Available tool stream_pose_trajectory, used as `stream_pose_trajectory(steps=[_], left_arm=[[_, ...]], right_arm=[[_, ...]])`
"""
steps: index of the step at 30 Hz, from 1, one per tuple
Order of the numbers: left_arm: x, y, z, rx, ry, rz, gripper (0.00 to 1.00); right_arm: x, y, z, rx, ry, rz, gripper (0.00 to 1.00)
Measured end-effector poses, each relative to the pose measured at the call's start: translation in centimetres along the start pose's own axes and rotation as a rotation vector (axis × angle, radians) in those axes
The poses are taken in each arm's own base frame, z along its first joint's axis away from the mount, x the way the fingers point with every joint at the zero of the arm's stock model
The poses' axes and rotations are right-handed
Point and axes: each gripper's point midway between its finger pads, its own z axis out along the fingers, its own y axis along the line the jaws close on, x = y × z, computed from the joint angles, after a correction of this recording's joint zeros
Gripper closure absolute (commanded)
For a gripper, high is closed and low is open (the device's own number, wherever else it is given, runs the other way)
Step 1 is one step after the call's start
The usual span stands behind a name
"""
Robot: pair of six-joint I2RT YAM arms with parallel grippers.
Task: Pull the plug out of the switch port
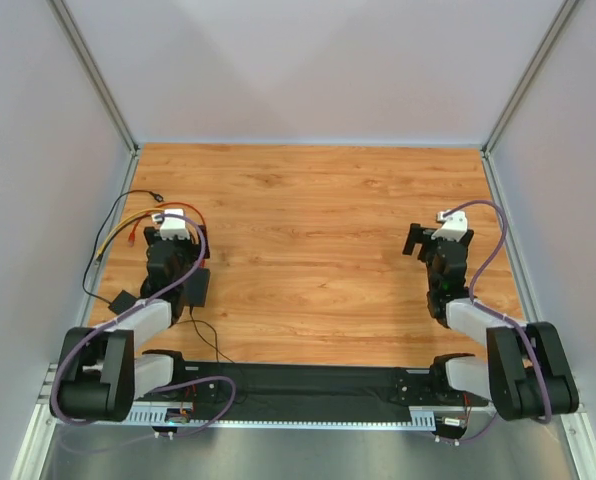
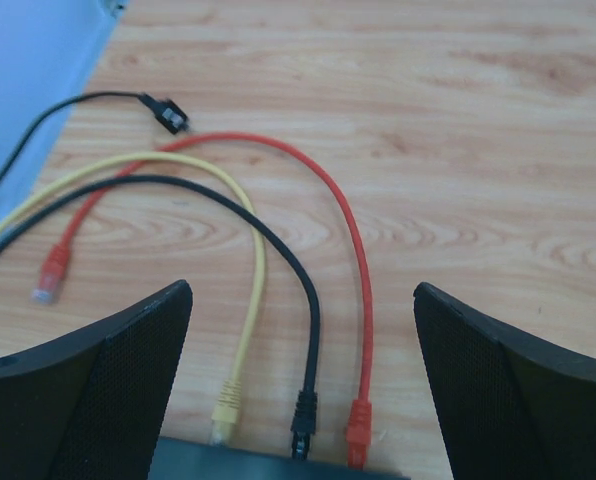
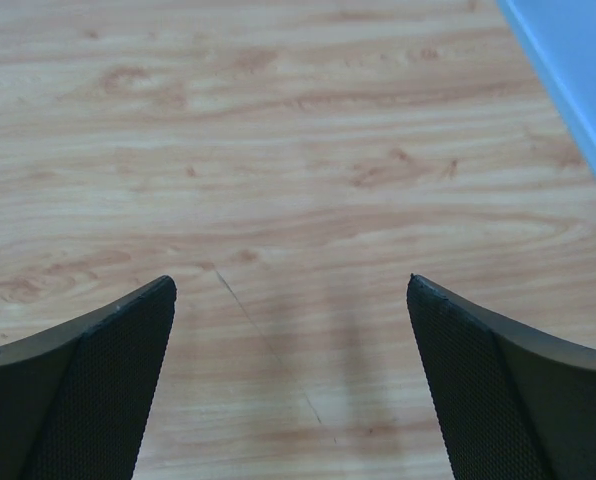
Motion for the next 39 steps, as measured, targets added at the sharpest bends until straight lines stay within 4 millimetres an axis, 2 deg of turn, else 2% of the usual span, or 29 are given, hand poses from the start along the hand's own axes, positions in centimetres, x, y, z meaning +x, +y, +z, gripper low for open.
stream_pose_trajectory(steps=[3, 6, 8, 10, 12, 14, 18, 21, 23, 26, 29, 31, 32, 34, 35, 39], left_arm=[[-3.1, 0.9, 0.1, -0.057, -0.014, -0.045, 0.0], [-5.6, 1.4, -0.6, -0.089, -0.034, -0.119, 0.0], [-6.1, 1.4, -1.6, -0.089, -0.04, -0.164, 0.0], [-6.3, 1.4, -2.7, -0.094, -0.041, -0.229, 0.0], [-6.4, 1.6, -3.8, -0.113, -0.036, -0.301, 0.0], [-6.3, 1.8, -4.8, -0.135, -0.016, -0.362, 0.0], [-6.6, 1.8, -6.5, -0.158, 0.037, -0.456, 0.0], [-7.5, 2.1, -8.0, -0.185, 0.069, -0.514, 0.0], [-8.2, 2.1, -8.8, -0.188, 0.081, -0.532, 0.0], [-9.0, 1.4, -9.8, -0.147, 0.115, -0.535, 0.0], [-9.7, 0.1, -10.4, -0.07, 0.14, -0.536, 0.0], [-9.7, -0.8, -10.8, -0.018, 0.164, -0.54, 0.0], [-9.6, -1.2, -10.9, 0.002, 0.174, -0.541, 0.0], [-9.4, -1.9, -11.3, 0.039, 0.193, -0.543, 0.09], [-9.4, -2.4, -11.4, 0.066, 0.2, -0.545, 0.16], [-9.1, -3.6, -11.9, 0.14, 0.222, -0.544, 0.18]], right_arm=[[-4.5, 1.7, -0.2, -0.014, -0.072, 0.008, 0.0], [-9.1, 4.2, -0.3, -0.061, -0.119, 0.122, 0.0], [-12.0, 6.0, 0.1, -0.108, -0.106, 0.235, 0.0], [-14.0, 8.2, 0.6, -0.193, -0.081, 0.317, 0.0], [-14.8, 11.1, 1.1, -0.314, -0.032, 0.383, 0.0], [-14.2, 13.7, 1.4, -0.431, 0.022, 0.463, 0.0], [-10.5, 19.8, 2.4, -0.626, 0.198, 0.608, 0.0], [-8.7, 26.2, 3.5, -0.727, 0.334, 0.636, 0.0], [-9.4, 30.7, 3.9, -0.798, 0.363, 0.635, 0.06], [-11.8, 38.2, 3.6, -0.933, 0.377, 0.638, 0.09], [-13.2, 43.6, 2.1, -1.06, 0.384, 0.632, 0.1], [-12.3, 45.9, 1.0, -1.105, 0.41, 0.613, 0.09], [-11.3, 46.8, 0.6, -1.113, 0.437, 0.599, 0.1], [-9.2, 48.0, 0.3, -1.113, 0.488, 0.571, 0.1], [-8.0, 48.3, 0.4, -1.106, 0.518, 0.556, 0.1], [-3.0, 48.2, 1.1, -1.038, 0.646, 0.511, 0.11]])
